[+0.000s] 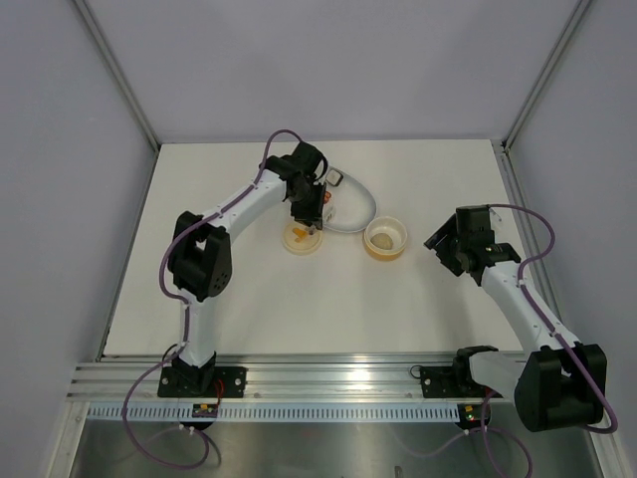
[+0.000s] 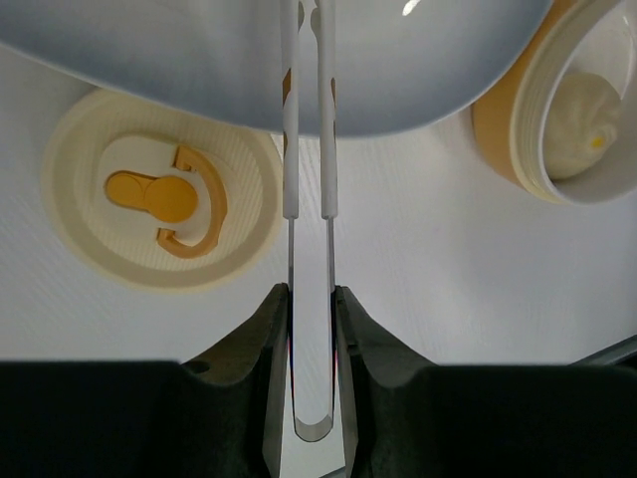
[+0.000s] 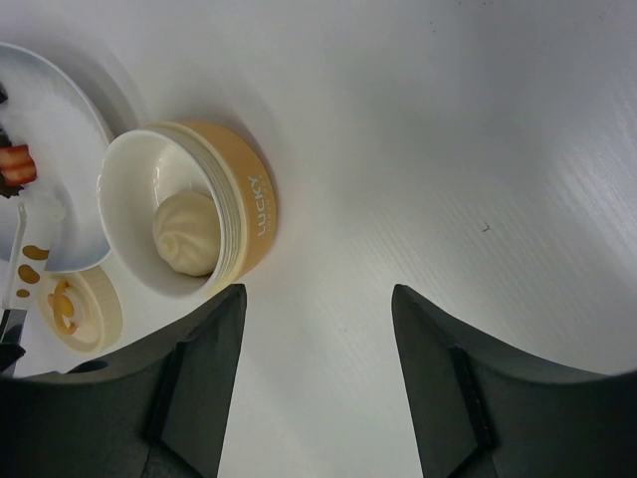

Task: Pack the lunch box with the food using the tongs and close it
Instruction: Pick up the fake food from the plate.

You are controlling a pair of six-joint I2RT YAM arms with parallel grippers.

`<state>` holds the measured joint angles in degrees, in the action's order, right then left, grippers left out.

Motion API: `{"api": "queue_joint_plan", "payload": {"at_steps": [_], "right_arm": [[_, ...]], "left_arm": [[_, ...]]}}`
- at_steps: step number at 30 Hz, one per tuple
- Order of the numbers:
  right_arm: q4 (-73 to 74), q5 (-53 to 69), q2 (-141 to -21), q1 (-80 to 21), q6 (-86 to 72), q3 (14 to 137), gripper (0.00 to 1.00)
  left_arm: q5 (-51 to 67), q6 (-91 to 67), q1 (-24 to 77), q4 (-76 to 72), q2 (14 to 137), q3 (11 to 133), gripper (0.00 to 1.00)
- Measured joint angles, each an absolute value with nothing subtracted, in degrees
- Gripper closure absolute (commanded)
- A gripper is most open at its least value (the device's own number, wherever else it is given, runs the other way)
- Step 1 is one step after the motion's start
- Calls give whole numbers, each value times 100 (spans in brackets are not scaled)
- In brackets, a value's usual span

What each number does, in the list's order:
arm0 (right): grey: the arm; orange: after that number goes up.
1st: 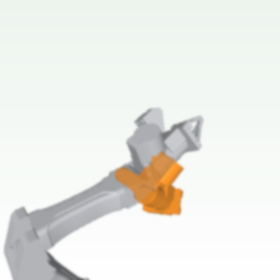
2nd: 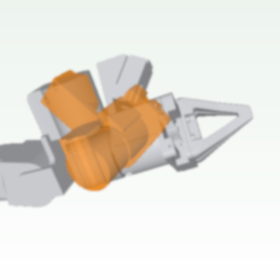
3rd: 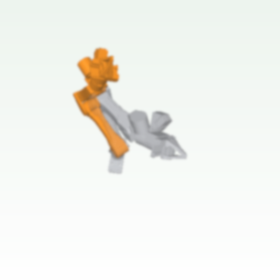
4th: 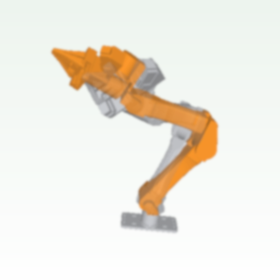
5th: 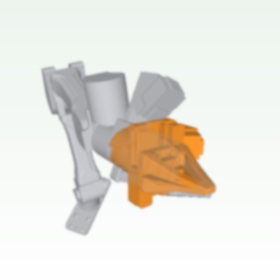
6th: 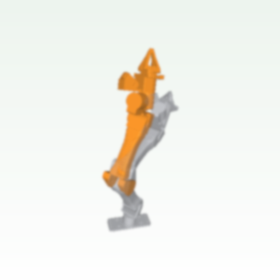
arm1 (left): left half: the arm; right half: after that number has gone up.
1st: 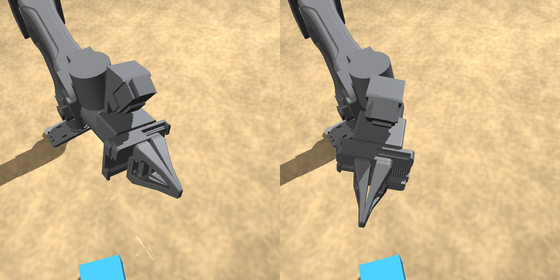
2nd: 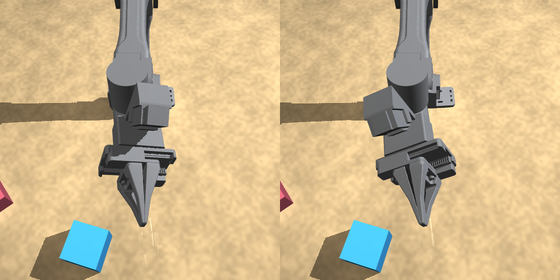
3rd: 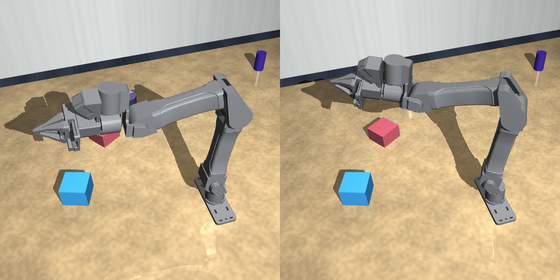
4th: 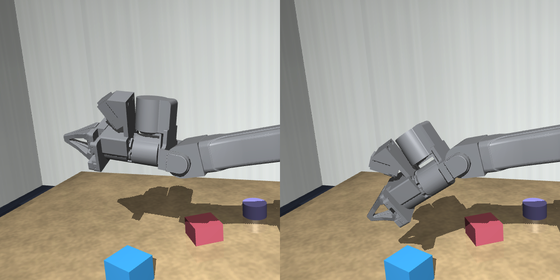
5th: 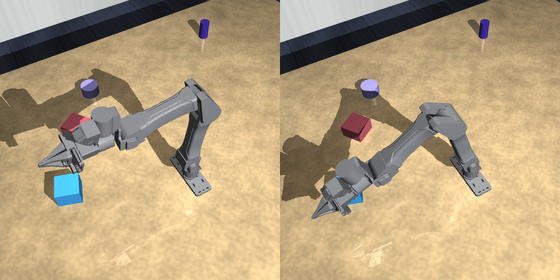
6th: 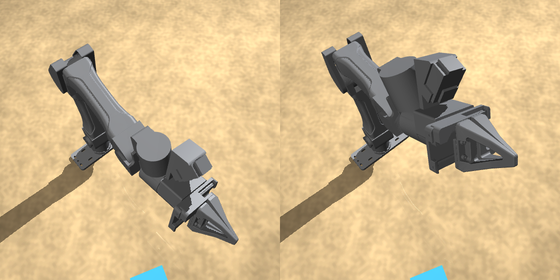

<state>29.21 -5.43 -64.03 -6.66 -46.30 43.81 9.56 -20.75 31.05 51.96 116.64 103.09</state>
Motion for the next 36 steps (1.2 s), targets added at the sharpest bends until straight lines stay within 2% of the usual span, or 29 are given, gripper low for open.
{"api": "queue_joint_plan", "payload": {"at_steps": [17,23,36], "right_arm": [[3013,-650,-6598,-666,-4604,4471,25],[3013,-657,-6615,-666,-4600,4471,25],[3011,-657,-6654,-666,-4578,4471,24]], "left_arm": [[233,-2106,3011,5437,12210,10847,74],[231,-2143,2998,5433,12431,10984,67],[255,-2165,2943,5446,12604,11148,67]]}}
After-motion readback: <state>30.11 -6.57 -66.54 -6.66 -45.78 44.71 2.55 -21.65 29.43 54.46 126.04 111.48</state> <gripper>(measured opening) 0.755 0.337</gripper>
